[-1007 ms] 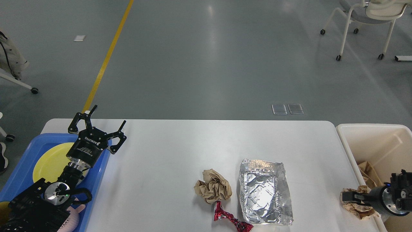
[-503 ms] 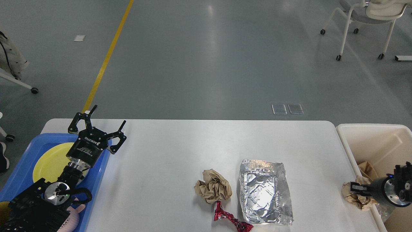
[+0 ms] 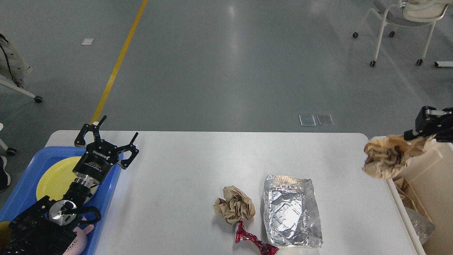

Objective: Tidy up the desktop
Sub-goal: 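Grasp the brown paper and drop it into the white bin, then move the right gripper over to the flat foil packet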

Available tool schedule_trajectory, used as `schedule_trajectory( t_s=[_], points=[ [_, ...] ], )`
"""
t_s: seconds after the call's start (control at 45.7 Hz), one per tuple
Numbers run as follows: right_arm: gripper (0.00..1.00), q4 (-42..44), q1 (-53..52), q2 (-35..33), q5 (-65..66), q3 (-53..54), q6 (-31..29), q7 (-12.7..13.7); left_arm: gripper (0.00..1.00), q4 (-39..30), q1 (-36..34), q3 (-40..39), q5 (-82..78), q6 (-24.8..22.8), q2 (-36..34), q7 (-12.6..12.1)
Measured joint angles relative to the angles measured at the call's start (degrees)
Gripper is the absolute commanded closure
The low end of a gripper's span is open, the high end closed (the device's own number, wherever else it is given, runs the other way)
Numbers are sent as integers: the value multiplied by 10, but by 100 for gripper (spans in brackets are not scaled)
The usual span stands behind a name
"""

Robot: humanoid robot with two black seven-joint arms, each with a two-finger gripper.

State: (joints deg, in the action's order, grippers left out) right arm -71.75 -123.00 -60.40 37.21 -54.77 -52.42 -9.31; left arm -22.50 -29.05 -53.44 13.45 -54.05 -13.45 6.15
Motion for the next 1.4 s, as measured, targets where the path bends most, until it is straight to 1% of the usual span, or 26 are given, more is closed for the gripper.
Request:
schedule_trajectory(
  t_s=[0.109, 0.285, 0.525, 0.679, 0.788, 0.854, 0.919, 1.007, 1.094, 1.116, 1.16, 1.27, 1.313, 1.401],
  points=[
    [100, 4, -79, -1, 20, 0, -23, 0, 1, 0, 0, 0, 0, 0, 0, 0],
    [100, 14, -137, 0, 44, 0, -26, 0, 1, 0, 0, 0, 0, 0, 0, 0],
    [100, 49, -149, -3, 90, 0, -26, -1, 1, 0, 1, 0, 0, 0, 0, 0],
    [100, 93, -115, -14, 136, 0, -26, -1, 1, 0, 1, 0, 0, 0, 0, 0],
    [100, 148, -40, -20, 152, 2, -23, -9, 1, 0, 1, 0, 0, 0, 0, 0],
    [100, 183, 22, -22, 154, 2, 8, -16, 1, 0, 1, 0, 0, 0, 0, 0],
    [100, 226, 106, -19, 154, 4, 69, -25, 1, 0, 1, 0, 0, 0, 0, 0],
    [100, 291, 243, -5, 146, 8, 175, -35, 1, 0, 1, 0, 0, 0, 0, 0],
    [100, 359, 390, 33, 115, 16, 273, -38, 1, 0, 0, 0, 0, 0, 0, 0],
    [100, 385, 442, 49, 95, 21, 301, -39, 1, 0, 0, 0, 0, 0, 0, 0],
    [100, 422, 513, 71, 58, 28, 332, -40, 1, 0, 0, 0, 0, 0, 0, 0],
    [100, 509, 661, 131, -45, 40, 362, -49, 1, 0, 0, 0, 0, 0, 0, 0],
    [100, 539, 705, 154, -78, 42, 368, -53, 1, 0, 0, 0, 0, 0, 0, 0],
    [100, 579, 755, 186, -114, 45, 378, -56, 1, 0, 0, 1, 0, 0, 0, 0]
  ],
)
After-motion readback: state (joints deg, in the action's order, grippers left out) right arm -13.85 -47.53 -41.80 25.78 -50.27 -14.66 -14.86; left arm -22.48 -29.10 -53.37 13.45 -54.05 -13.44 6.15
